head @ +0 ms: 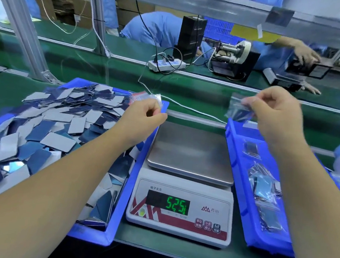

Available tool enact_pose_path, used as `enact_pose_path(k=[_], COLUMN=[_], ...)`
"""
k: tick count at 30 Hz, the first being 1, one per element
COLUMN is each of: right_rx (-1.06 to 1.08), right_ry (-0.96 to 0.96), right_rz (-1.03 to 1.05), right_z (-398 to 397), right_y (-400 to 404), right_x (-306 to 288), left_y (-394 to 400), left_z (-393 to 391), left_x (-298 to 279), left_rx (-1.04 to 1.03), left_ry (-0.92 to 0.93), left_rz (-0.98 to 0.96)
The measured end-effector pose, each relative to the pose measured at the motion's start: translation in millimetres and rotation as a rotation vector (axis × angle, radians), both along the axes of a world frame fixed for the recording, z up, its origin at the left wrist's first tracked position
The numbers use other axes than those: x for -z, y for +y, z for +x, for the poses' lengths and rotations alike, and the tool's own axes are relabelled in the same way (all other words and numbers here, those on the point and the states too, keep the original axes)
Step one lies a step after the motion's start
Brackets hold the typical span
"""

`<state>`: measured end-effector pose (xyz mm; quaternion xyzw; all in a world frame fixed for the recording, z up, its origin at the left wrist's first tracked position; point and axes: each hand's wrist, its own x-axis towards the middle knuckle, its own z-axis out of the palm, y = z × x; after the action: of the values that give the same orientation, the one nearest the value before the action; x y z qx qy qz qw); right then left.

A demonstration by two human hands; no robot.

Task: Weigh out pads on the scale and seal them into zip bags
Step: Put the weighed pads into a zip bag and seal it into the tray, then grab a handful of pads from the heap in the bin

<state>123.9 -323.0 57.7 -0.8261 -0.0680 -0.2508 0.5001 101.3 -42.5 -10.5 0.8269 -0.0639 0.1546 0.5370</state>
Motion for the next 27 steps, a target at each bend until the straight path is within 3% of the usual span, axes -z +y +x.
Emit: enact_pose_path(k=[2, 4, 7, 9, 18, 22, 24, 27], right_rx=[0.168, 0.244, 0.126, 0.078, -0.051, -0.238, -0.339, -0.501], right_ry=[-0.065, 0.009, 0.334, 0.41, 0.199, 0.113, 0.089, 0.034], right_rz=[-0.106, -0.324, -0.558, -0.583, -0.693, -0.765, -0.784, -0.805], right_z=[-4, -13, -26, -31, -40, -53, -61, -70], right_y=[-21, -37, -42, -38, 25, 81, 110, 147], right_x=[2, 14, 39, 47, 39, 38, 40, 43], left_y=[1, 1, 1, 0, 11, 38, 49, 62], left_z=[1, 3, 5, 5, -5, -14, -21, -26], left_x=[1, 3, 8, 8, -47, -63, -56, -34], left_rx=[0.002, 0.002, -0.005, -0.016, 0.01, 0.06, 0.029, -0.031], left_ry=[0.004, 0.012, 0.02, 0.028, 0.088, 0.106, 0.07, 0.023], left_rz=[0.008, 0.018, 0.042, 0.053, 0.071, 0.1, 0.157, 0.093])
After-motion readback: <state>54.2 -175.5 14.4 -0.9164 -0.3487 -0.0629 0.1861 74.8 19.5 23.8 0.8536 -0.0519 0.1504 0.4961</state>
